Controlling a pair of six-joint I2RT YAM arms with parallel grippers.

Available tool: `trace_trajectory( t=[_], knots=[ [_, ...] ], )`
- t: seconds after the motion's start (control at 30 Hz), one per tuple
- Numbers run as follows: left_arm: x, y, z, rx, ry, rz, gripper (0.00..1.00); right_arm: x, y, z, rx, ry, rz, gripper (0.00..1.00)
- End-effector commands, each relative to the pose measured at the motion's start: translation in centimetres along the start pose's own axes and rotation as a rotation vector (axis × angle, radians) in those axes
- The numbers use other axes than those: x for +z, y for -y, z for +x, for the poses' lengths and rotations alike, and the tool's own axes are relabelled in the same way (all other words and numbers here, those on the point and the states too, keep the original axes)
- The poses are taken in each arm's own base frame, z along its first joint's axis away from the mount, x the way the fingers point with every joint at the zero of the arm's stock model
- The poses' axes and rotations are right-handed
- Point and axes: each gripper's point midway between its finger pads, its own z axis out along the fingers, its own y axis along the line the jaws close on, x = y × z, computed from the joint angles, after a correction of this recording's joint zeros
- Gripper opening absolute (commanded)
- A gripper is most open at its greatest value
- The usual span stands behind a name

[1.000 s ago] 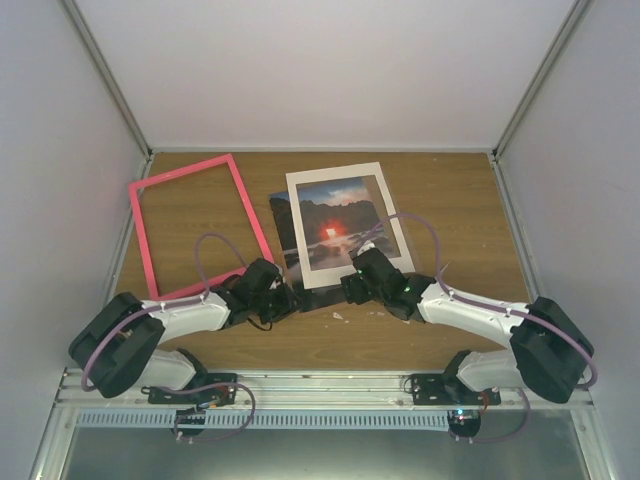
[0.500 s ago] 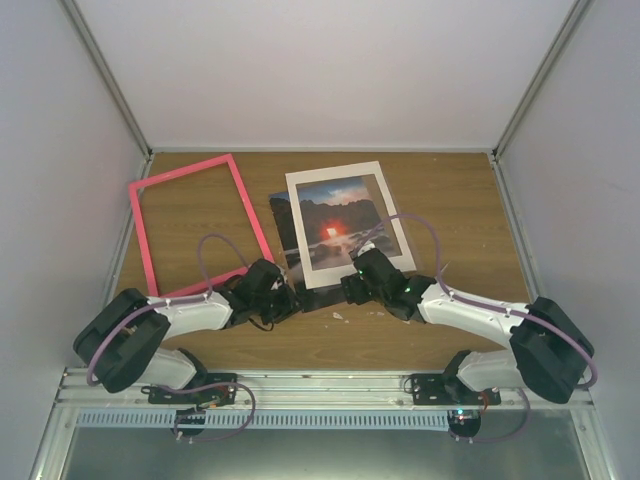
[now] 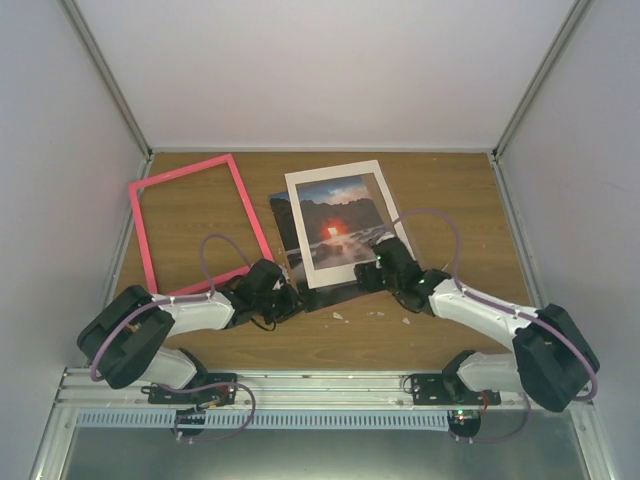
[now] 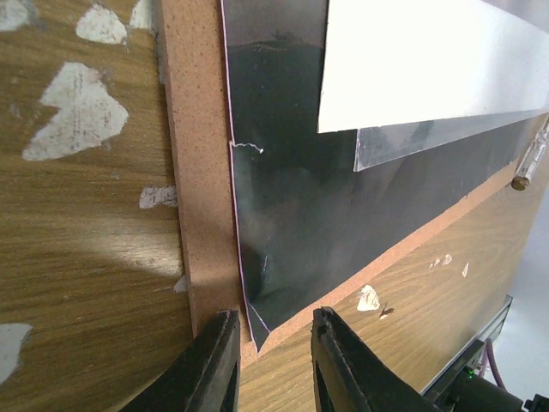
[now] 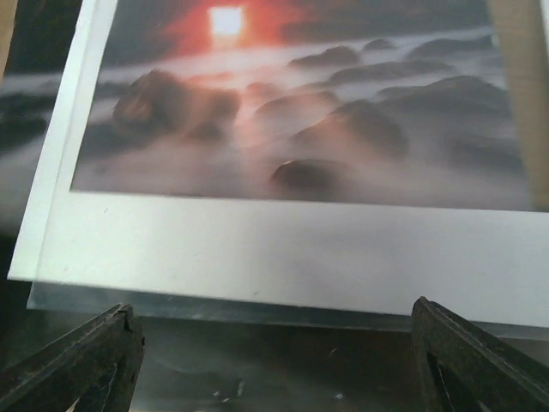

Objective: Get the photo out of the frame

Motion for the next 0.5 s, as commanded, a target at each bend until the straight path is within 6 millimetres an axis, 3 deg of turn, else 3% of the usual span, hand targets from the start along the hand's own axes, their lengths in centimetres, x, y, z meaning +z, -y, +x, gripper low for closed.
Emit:
trace_trajectory(
  t=[0.0, 0.1, 0.27, 0.47],
  knots=[
    [0.3, -1.5, 0.5, -0.001, 0.001, -0.040, 0.27, -0.1, 2.6, -0.8, 0.123, 0.013, -0.036, 0.86],
    [0.3, -1.8, 0.6, 0.006, -0.002, -0.050, 0.27, 0.3, 5.1, 0.0, 0.216, -0.015, -0.012, 0.87],
    [0.2, -2.1, 0.4, 0.020, 0.004, -0.063, 0.27, 0.0, 7.8, 1.2, 0.346, -0.026, -0.047, 0.88],
    [0.1, -2.6, 0.4, 0.035, 0.008, -0.085, 0.27, -0.5, 9.4, 2.0, 0.450, -0.020, -0.094, 0.89]
  ],
)
